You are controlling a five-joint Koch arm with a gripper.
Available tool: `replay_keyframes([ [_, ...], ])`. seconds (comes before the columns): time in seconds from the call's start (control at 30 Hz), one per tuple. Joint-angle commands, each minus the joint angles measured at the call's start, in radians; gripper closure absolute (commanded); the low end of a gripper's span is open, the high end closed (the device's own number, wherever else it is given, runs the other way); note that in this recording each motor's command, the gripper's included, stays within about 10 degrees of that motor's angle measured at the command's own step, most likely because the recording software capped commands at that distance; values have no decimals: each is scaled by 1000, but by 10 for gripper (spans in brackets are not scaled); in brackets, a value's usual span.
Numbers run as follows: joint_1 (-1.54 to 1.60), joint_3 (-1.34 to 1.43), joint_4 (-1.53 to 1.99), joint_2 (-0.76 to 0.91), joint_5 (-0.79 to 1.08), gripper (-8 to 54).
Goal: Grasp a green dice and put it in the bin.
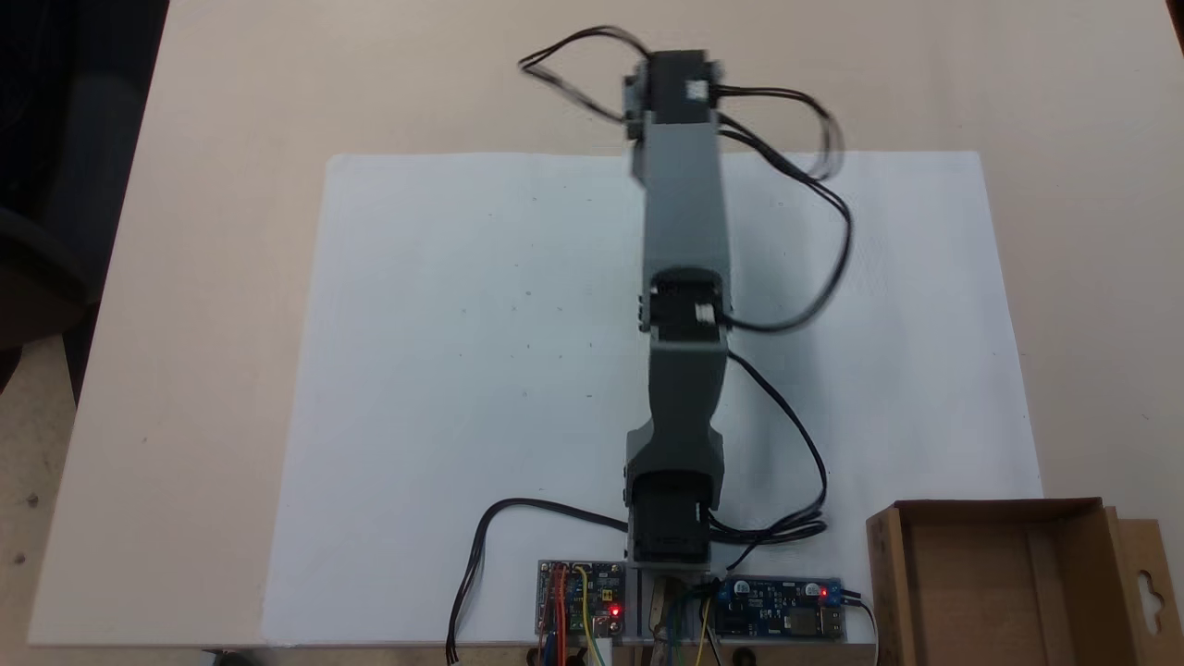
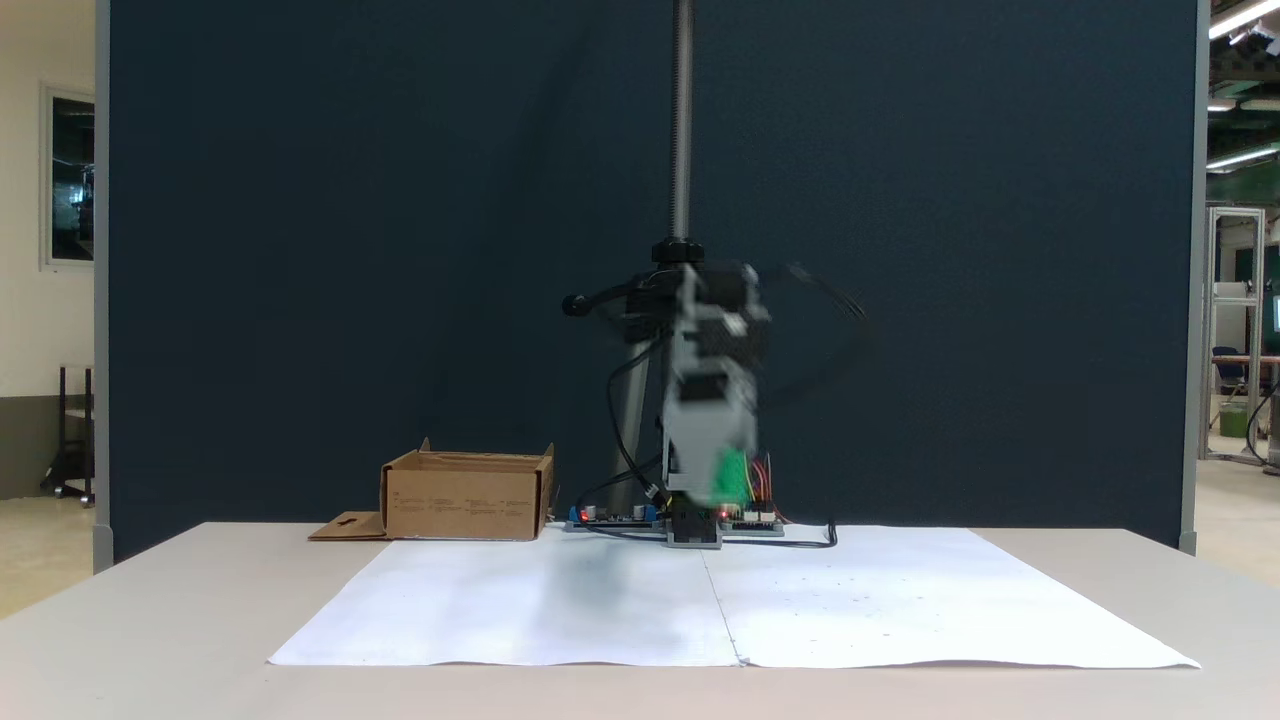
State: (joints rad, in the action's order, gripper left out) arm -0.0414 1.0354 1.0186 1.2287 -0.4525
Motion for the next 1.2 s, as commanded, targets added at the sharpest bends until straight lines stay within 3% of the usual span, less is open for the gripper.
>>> replay_keyframes([
  [0.0,-115,9,38,107,-69,329],
  [0.37,-712,198,38,414,164,329],
  [0.77,-1347,196,-15,431,508,329],
  [1.17,-1683,196,-66,370,698,329],
])
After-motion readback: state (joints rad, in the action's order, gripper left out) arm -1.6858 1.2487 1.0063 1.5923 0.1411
